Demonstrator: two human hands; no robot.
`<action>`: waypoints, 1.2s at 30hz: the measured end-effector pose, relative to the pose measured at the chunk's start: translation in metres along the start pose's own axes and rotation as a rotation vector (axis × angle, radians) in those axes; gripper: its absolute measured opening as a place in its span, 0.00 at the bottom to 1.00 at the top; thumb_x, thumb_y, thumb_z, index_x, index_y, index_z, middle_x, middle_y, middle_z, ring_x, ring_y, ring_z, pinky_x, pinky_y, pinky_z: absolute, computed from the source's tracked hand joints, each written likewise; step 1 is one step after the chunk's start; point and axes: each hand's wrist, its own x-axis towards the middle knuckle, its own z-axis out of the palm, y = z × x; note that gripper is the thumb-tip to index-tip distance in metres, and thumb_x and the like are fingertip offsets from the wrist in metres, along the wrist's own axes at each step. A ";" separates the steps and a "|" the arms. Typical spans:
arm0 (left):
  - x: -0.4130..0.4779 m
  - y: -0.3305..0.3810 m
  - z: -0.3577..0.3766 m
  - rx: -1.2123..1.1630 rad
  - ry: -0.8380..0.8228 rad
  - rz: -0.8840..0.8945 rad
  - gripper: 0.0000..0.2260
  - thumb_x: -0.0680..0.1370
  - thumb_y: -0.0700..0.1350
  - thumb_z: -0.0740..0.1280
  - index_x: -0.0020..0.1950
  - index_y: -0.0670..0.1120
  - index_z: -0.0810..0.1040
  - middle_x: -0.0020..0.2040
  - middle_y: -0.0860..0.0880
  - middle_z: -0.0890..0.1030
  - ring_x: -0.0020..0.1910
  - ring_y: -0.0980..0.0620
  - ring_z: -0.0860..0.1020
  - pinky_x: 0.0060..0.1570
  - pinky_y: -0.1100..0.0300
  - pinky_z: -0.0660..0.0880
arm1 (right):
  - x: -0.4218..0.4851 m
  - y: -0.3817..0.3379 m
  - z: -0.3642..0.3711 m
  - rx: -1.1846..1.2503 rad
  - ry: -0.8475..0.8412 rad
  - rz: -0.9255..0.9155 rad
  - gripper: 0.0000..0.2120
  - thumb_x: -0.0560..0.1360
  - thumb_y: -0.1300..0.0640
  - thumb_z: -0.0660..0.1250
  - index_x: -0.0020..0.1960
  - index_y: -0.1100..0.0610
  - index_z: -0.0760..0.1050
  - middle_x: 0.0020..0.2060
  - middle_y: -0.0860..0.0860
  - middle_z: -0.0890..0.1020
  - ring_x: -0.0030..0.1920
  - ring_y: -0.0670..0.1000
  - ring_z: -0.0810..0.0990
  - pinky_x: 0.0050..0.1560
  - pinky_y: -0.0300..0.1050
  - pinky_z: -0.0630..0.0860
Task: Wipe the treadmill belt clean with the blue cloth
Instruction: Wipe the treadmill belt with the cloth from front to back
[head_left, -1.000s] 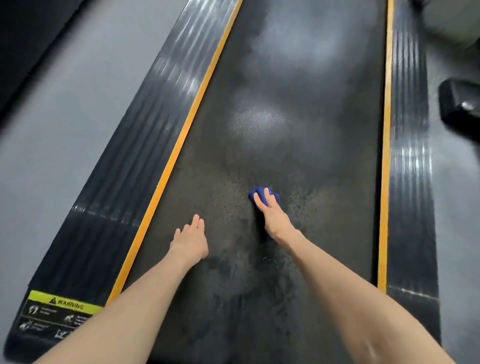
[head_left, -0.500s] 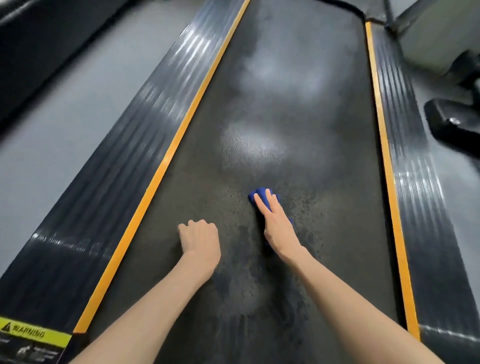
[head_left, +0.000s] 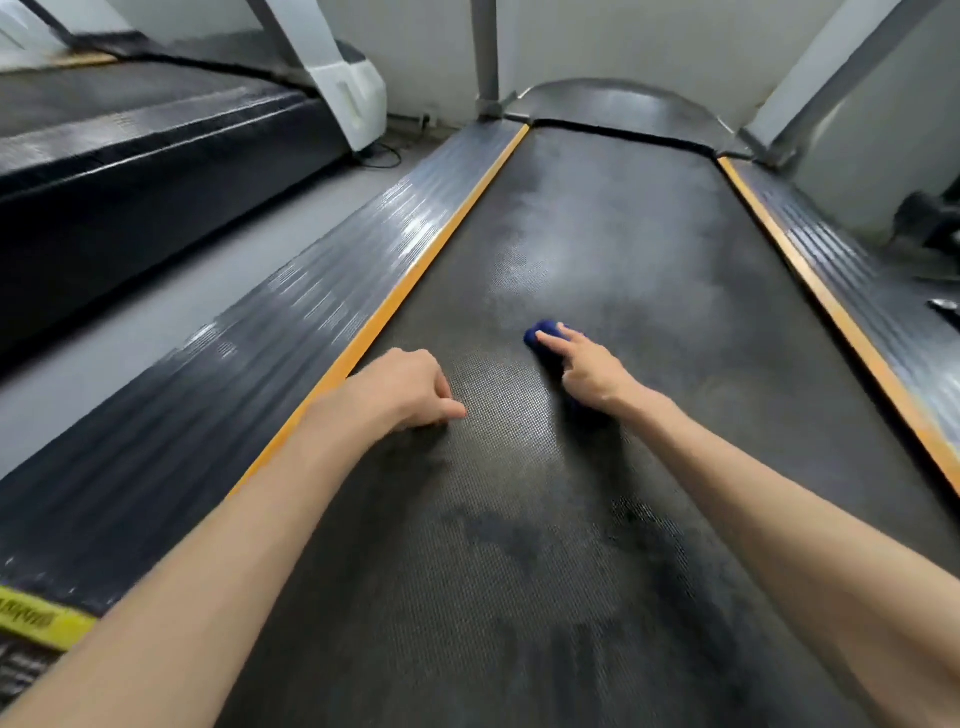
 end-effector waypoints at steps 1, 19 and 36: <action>-0.006 -0.002 0.002 -0.026 0.004 0.008 0.13 0.76 0.54 0.65 0.56 0.51 0.81 0.53 0.50 0.82 0.49 0.52 0.77 0.49 0.60 0.73 | -0.016 -0.018 0.009 0.024 -0.025 -0.108 0.31 0.74 0.69 0.54 0.73 0.49 0.60 0.75 0.51 0.55 0.74 0.52 0.56 0.71 0.45 0.58; -0.035 -0.024 0.048 0.000 0.076 -0.028 0.14 0.74 0.38 0.65 0.60 0.46 0.77 0.56 0.46 0.78 0.54 0.45 0.77 0.55 0.48 0.77 | -0.011 -0.051 0.013 -0.013 -0.038 -0.002 0.25 0.77 0.67 0.53 0.72 0.52 0.63 0.73 0.55 0.61 0.71 0.59 0.62 0.71 0.50 0.57; -0.028 -0.023 0.034 -0.140 0.059 -0.049 0.11 0.73 0.39 0.67 0.55 0.45 0.79 0.57 0.46 0.79 0.54 0.46 0.78 0.55 0.51 0.77 | 0.027 -0.060 0.023 -0.014 0.115 0.073 0.24 0.73 0.66 0.55 0.68 0.56 0.68 0.69 0.58 0.66 0.68 0.58 0.65 0.69 0.49 0.57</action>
